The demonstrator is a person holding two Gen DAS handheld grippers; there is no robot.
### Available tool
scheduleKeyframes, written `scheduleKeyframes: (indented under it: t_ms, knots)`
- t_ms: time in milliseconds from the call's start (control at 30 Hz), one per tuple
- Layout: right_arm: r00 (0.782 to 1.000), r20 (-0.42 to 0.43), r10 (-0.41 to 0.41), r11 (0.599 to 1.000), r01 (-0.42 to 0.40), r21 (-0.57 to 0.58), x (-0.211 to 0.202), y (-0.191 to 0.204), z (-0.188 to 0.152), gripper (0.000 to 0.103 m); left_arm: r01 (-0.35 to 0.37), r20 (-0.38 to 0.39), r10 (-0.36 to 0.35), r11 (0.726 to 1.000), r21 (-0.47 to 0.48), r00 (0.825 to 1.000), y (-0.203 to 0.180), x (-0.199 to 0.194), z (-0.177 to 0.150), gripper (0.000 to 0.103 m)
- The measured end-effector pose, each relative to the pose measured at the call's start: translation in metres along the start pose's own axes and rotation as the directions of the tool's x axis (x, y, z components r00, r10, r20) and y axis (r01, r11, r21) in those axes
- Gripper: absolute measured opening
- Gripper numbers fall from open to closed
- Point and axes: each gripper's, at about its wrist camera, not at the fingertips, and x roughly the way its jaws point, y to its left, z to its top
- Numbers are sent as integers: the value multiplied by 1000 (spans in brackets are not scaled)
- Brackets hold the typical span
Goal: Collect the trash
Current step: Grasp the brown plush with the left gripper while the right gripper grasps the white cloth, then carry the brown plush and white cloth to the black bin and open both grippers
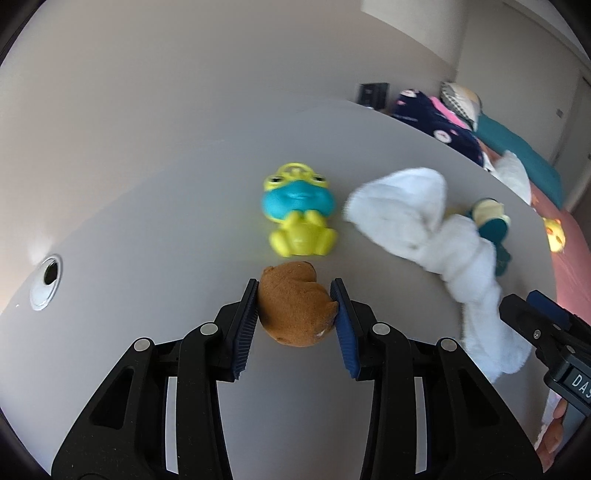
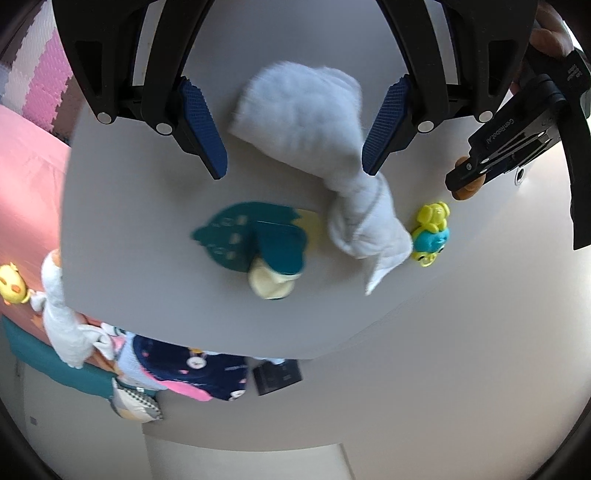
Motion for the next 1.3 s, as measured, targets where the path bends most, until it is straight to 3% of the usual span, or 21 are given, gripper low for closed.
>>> scheduleKeyframes:
  t_ms: [433,700,733,833,1033,1300]
  knots:
    - [999,-40,-27,996,23,-85,37,47,17,76,-76,10,77,995,-71,997,49,-6,2,39]
    - [993,-77,-90,986,78,-147,53,58,19,51,-102,1,103,987,-127,995,76,-7,2,39]
    - [993,-76,-92,985,80,-153,53,59,19,43,-102,0,103,986,-130,995,77,-6,2,39]
    - [995,-81,-65,989,54,-136,50,59,16,35,-99,0,100,986,-131,995,76,-5,4,39]
    - [996,-68,-52,990,42,-135,37,57,11,34,-62,-5,62,989,-135,998,74,-5,6,39]
    - [999,-37,-6,991,1,-131,8,55,9,34,-76,-7,75,994,-84,997,56,-10,3,39]
